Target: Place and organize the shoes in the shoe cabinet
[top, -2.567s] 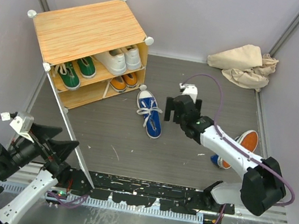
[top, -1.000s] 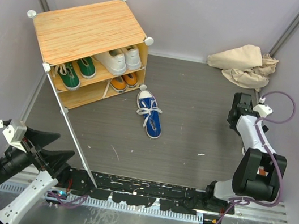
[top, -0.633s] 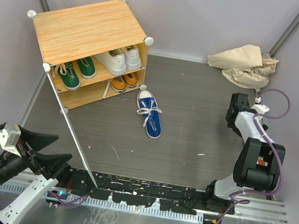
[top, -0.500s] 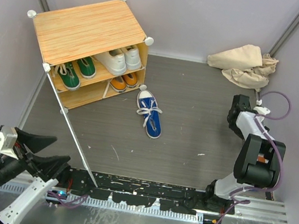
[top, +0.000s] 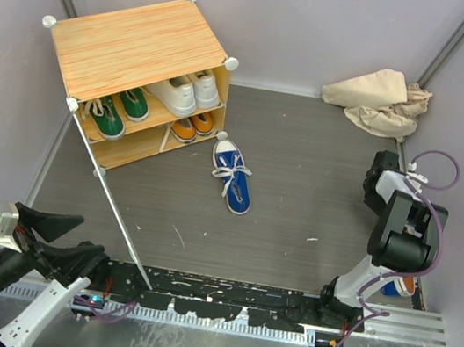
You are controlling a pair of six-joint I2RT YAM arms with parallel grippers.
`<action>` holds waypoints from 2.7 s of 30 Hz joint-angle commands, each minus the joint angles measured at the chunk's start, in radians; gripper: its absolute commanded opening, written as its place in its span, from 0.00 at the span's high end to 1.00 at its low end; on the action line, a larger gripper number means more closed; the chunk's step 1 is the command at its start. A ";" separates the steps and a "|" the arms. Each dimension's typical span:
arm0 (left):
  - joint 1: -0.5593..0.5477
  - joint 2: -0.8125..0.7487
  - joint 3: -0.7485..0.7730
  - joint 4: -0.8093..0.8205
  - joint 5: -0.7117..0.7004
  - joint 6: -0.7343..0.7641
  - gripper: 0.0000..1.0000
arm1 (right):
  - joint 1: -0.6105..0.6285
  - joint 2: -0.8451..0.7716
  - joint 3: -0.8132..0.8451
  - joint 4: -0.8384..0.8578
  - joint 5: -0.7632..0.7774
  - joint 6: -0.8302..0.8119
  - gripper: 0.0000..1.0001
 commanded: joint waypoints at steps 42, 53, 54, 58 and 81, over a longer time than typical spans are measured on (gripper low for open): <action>-0.002 0.031 0.144 -0.084 -0.179 -0.012 0.02 | 0.340 -0.144 -0.099 0.445 -0.810 0.000 0.55; -0.002 0.055 0.076 -0.054 -0.166 0.008 0.02 | 0.343 -0.244 -0.111 0.279 -0.387 -0.075 0.13; -0.001 0.052 0.068 -0.048 -0.163 0.007 0.02 | 0.348 -0.279 -0.109 0.265 -0.390 -0.080 0.13; -0.001 0.051 0.038 -0.033 -0.161 0.003 0.02 | 0.382 -0.410 -0.131 0.196 -0.482 -0.061 0.13; -0.002 0.055 0.037 -0.046 -0.186 -0.004 0.02 | 0.497 -0.556 -0.437 0.250 -0.708 0.023 0.24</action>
